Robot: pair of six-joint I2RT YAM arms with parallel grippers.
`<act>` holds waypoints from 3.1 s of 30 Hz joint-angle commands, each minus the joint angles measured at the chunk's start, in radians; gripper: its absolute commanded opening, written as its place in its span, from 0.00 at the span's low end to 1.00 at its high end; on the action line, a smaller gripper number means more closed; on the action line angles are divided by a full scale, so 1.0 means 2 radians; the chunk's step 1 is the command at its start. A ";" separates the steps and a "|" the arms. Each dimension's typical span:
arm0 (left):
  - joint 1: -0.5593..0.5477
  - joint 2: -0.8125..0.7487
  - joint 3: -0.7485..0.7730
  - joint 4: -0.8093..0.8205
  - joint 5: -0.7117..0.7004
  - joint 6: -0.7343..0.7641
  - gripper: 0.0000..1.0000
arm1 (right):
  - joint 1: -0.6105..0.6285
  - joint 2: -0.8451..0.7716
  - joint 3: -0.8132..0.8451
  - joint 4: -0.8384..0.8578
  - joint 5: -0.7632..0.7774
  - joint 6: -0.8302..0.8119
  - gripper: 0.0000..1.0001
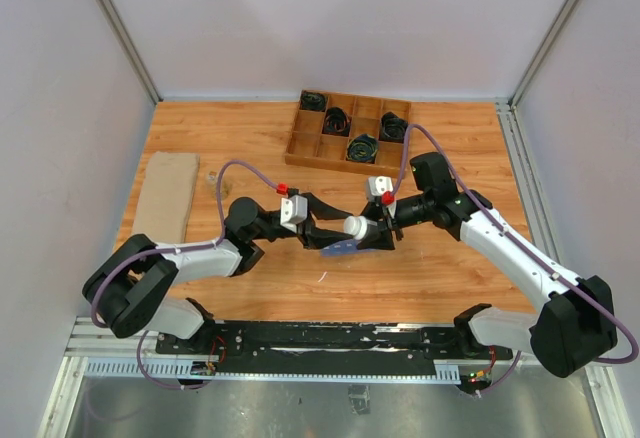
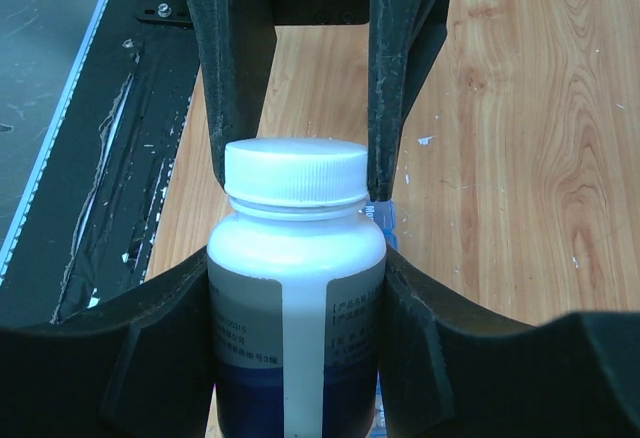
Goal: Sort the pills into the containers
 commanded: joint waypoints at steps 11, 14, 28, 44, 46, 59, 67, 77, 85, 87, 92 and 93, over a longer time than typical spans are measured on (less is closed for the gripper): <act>-0.017 -0.018 -0.071 0.190 -0.131 -0.262 0.00 | -0.003 -0.004 0.008 0.015 0.011 0.015 0.01; -0.054 -0.050 -0.065 0.112 -0.188 -0.251 0.00 | -0.003 -0.002 0.009 0.016 0.011 0.017 0.01; -0.031 -0.158 -0.038 -0.289 -0.414 -0.347 0.00 | -0.009 -0.012 0.009 0.016 0.003 0.019 0.01; 0.099 -0.060 -0.004 -0.557 -0.657 -0.454 0.18 | -0.019 -0.018 0.006 0.023 -0.001 0.026 0.01; 0.099 -0.051 0.001 -0.567 -0.675 -0.465 0.30 | -0.020 -0.017 0.006 0.023 -0.002 0.027 0.01; 0.099 -0.096 -0.004 -0.594 -0.655 -0.468 0.83 | -0.043 -0.035 0.010 0.025 -0.023 0.039 0.01; 0.099 -0.250 -0.040 -0.591 -0.541 -0.440 0.89 | -0.152 -0.131 0.051 0.178 0.046 0.263 0.01; 0.099 -0.348 -0.121 -0.345 -0.250 -0.329 0.94 | -0.168 -0.061 0.106 0.899 -0.058 0.956 0.01; 0.099 -0.335 -0.122 -0.322 -0.235 -0.303 0.93 | -0.200 -0.098 0.072 0.774 -0.021 0.845 0.01; 0.099 -0.322 -0.121 -0.317 -0.229 -0.295 0.93 | -0.157 -0.085 0.027 0.966 -0.090 0.884 0.01; 0.099 -0.284 -0.129 -0.306 -0.243 -0.271 0.91 | -0.155 -0.176 -0.036 0.445 -0.131 0.376 0.01; 0.099 -0.279 -0.132 -0.299 -0.247 -0.267 0.91 | -0.148 -0.178 -0.022 0.307 -0.138 0.252 0.01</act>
